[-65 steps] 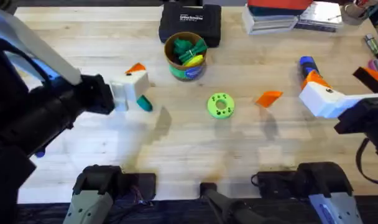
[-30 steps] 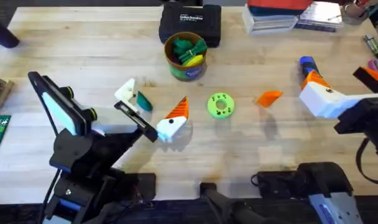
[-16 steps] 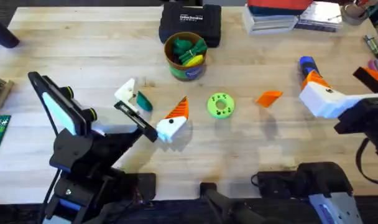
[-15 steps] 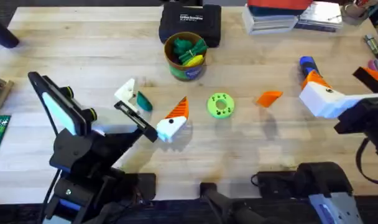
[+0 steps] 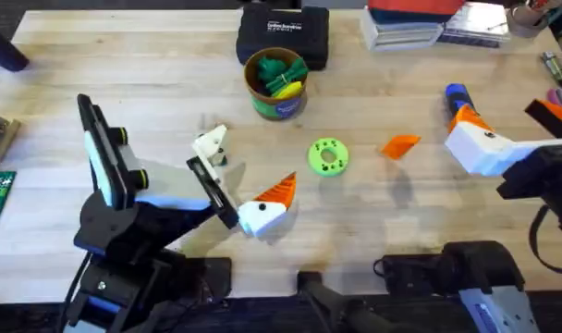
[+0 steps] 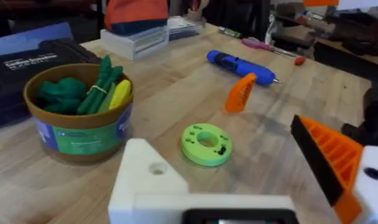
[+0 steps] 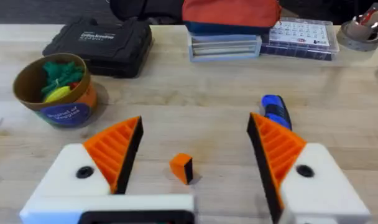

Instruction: Pick up the gripper from the table and insert it into the empty holder that is missing its gripper. Then pick up a screw, insert it into the mounting hole, and use the screwdriver to tighten it. Finally, clean up the table by picking up the vegetable and placing it into the bucket.

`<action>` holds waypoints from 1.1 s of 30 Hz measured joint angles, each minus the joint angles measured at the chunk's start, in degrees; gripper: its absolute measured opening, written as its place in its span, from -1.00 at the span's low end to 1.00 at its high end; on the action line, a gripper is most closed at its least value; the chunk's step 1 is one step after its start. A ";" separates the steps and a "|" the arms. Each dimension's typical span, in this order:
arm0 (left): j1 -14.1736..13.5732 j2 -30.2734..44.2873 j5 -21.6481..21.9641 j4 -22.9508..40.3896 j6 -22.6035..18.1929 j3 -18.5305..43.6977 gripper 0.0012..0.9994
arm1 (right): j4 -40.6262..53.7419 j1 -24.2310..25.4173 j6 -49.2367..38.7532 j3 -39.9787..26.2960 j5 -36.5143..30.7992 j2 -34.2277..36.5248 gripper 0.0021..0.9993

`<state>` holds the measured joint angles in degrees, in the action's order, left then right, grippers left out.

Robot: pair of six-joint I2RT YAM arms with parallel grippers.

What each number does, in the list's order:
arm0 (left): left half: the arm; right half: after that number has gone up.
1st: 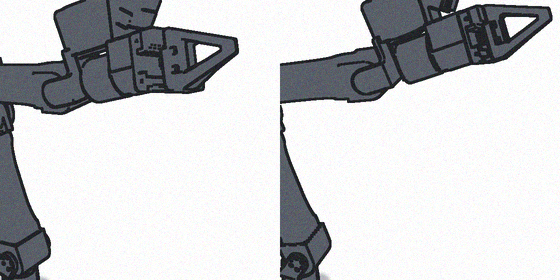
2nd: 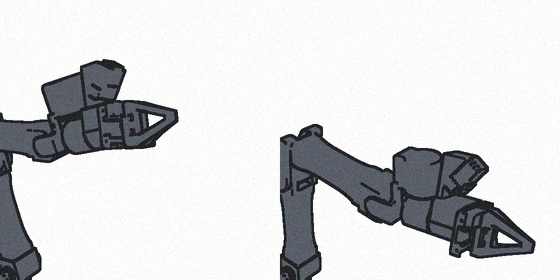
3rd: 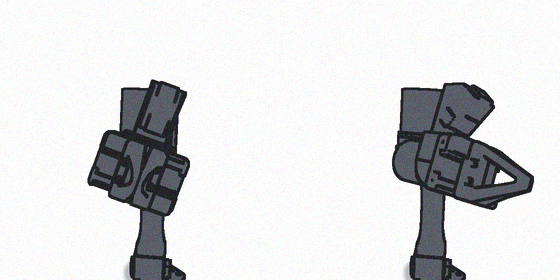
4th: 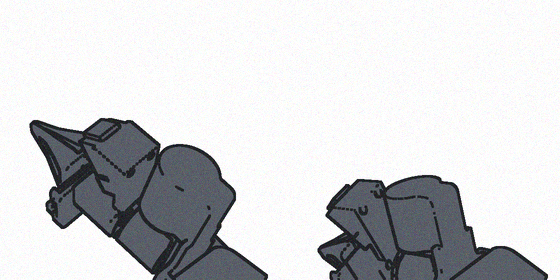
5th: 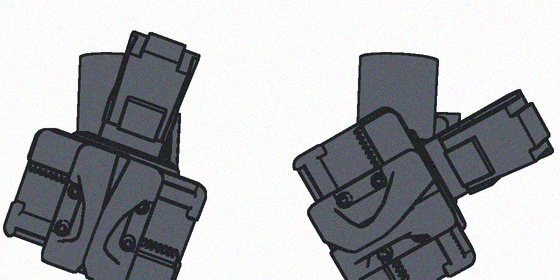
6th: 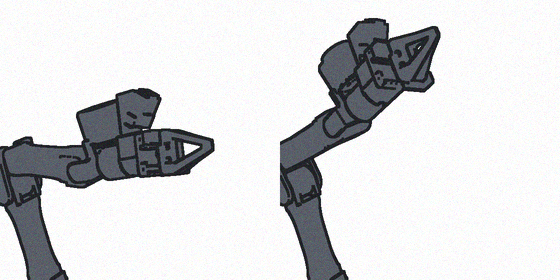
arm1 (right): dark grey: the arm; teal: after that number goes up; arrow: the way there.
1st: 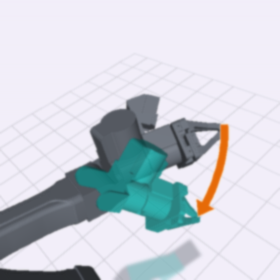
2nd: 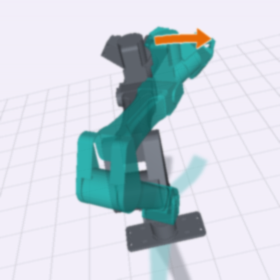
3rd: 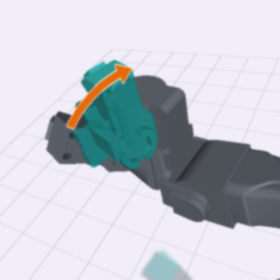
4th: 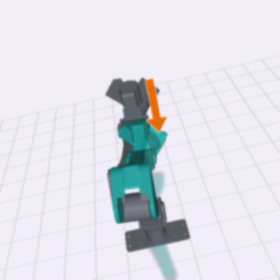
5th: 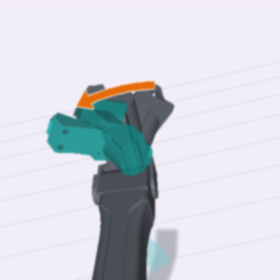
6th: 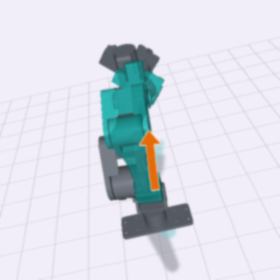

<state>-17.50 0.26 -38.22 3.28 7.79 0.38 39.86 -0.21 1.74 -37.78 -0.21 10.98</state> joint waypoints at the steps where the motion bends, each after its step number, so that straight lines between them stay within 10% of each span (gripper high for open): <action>1: 0.00 0.00 -0.95 0.05 0.00 0.00 0.97 | 0.00 0.00 0.00 0.00 0.00 0.00 0.99; 15: 0.00 0.00 -5.99 0.38 0.00 0.00 0.97 | -0.40 0.00 -0.44 -0.12 1.17 3.87 0.99; 25: 0.00 0.00 -6.20 0.40 0.02 0.00 0.97 | 19.00 -0.54 -16.75 -18.73 5.35 34.36 0.99; 33: 0.00 0.00 -6.20 0.40 0.01 0.00 0.97 | 19.94 -0.55 -22.34 -20.44 3.29 51.23 0.99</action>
<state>-17.50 0.25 -44.42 3.68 7.81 0.38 59.80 -0.75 -20.60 -58.22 3.08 62.21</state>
